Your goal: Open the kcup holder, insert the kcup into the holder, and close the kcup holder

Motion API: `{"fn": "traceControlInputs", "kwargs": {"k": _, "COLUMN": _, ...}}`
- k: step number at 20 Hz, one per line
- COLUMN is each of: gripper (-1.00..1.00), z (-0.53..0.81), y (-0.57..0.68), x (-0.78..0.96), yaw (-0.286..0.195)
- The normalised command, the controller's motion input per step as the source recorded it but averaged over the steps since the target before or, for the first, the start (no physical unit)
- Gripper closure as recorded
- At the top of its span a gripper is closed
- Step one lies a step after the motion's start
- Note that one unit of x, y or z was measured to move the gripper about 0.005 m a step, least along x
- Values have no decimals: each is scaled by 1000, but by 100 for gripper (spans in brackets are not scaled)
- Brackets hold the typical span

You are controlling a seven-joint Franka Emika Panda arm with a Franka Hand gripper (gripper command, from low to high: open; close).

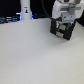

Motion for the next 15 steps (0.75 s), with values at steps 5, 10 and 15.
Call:
{"fn": "traceControlInputs", "kwargs": {"k": 5, "gripper": -100, "z": 54, "y": 399, "x": -592, "yaw": 97}}
{"fn": "traceControlInputs", "kwargs": {"k": 10, "gripper": -100, "z": 800, "y": 314, "x": -71, "yaw": 41}}
{"fn": "traceControlInputs", "kwargs": {"k": 15, "gripper": -100, "z": 517, "y": 104, "x": 19, "yaw": 5}}
